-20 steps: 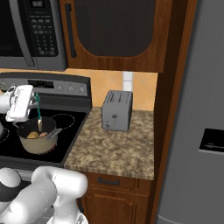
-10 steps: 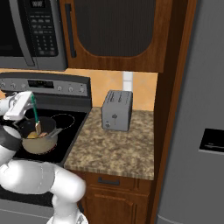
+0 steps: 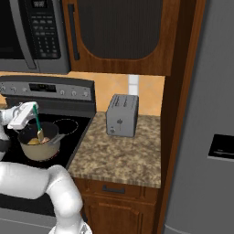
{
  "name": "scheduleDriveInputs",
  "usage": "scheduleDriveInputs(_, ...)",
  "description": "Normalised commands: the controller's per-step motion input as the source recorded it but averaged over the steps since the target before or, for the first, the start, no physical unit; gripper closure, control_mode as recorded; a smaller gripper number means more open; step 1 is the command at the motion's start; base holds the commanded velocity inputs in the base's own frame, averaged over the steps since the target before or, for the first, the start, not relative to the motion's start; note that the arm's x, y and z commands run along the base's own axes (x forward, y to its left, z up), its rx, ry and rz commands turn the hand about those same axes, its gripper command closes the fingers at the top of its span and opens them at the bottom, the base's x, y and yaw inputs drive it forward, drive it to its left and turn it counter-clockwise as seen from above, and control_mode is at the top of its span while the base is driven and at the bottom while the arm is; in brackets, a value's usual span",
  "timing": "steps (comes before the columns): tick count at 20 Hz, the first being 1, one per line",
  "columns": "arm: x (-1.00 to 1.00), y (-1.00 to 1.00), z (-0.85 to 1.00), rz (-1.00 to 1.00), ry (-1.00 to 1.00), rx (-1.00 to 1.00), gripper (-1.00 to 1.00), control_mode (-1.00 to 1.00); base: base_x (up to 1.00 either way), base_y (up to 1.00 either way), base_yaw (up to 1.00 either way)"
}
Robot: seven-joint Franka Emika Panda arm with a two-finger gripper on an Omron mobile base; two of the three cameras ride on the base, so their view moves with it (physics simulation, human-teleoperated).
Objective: Put the onion and potato in the pot. Retrieve the spatula and lightly stir the vegetables in the pot.
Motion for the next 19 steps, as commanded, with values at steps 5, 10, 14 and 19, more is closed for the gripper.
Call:
scheduleDriveInputs(5, 0.34, 0.21, -0.25, -0.02, 0.0, -0.03, 1.0, -1.0, 0.0, 0.0, 0.0)
scheduleDriveInputs(10, -0.22, 0.04, -0.07, 0.0, 0.04, -0.01, 1.0, -1.0, 0.0, 0.0, 0.0)
scheduleDriveInputs(14, -0.42, 0.0, 0.2, 0.0, 0.04, 0.0, 1.0, -1.0, 0.0, 0.0, 0.0)
scheduleDriveInputs(19, -0.13, -0.1, -0.2, 0.02, 0.13, 0.0, 1.0, -1.0, 0.0, 0.0, 0.0)
